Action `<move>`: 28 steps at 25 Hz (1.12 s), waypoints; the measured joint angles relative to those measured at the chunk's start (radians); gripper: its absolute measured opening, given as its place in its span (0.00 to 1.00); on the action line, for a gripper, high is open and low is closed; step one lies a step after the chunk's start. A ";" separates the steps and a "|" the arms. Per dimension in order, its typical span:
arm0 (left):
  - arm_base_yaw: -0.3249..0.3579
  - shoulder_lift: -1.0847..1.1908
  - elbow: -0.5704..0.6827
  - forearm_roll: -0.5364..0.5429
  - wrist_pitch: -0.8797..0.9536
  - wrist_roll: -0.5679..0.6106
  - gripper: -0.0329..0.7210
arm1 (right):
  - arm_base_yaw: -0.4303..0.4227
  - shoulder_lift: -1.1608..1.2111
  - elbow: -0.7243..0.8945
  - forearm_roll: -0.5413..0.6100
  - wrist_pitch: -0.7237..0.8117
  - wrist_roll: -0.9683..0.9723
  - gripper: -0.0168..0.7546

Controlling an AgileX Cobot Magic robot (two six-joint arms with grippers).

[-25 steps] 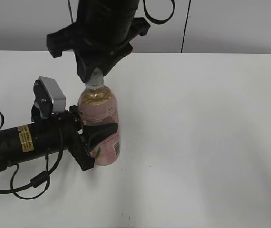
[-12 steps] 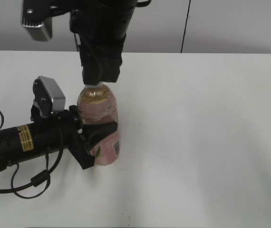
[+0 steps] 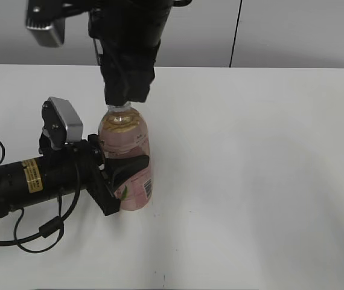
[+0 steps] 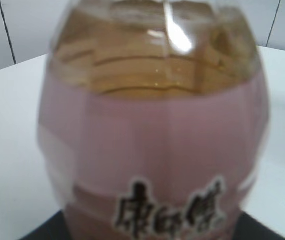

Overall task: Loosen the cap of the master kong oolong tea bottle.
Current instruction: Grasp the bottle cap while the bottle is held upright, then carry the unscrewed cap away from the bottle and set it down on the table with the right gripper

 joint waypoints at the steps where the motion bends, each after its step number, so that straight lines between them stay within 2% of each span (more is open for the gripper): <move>1: 0.000 0.000 0.000 0.000 0.000 0.001 0.40 | 0.000 -0.004 -0.004 0.000 0.002 0.038 0.37; 4: 0.001 0.000 0.000 0.002 0.000 0.001 0.40 | -0.006 -0.031 -0.014 -0.032 0.003 0.276 0.37; 6: 0.001 0.000 0.000 0.002 0.000 0.001 0.40 | -0.023 -0.047 -0.018 -0.094 0.003 0.556 0.37; 8: 0.001 0.000 0.000 0.003 0.001 0.001 0.40 | -0.060 -0.055 -0.014 -0.145 0.003 0.816 0.37; 10: 0.001 0.000 0.000 0.011 0.000 0.001 0.40 | -0.104 -0.065 0.013 -0.163 0.002 0.990 0.37; 16: 0.002 0.000 0.000 0.017 0.000 0.004 0.40 | -0.215 -0.151 0.256 -0.182 0.002 1.130 0.37; 21: 0.002 0.000 0.000 0.018 -0.001 0.004 0.40 | -0.321 -0.228 0.571 -0.187 -0.001 1.170 0.37; 28: 0.002 0.000 0.000 0.018 -0.001 0.004 0.40 | -0.407 -0.246 0.970 -0.182 -0.280 1.209 0.37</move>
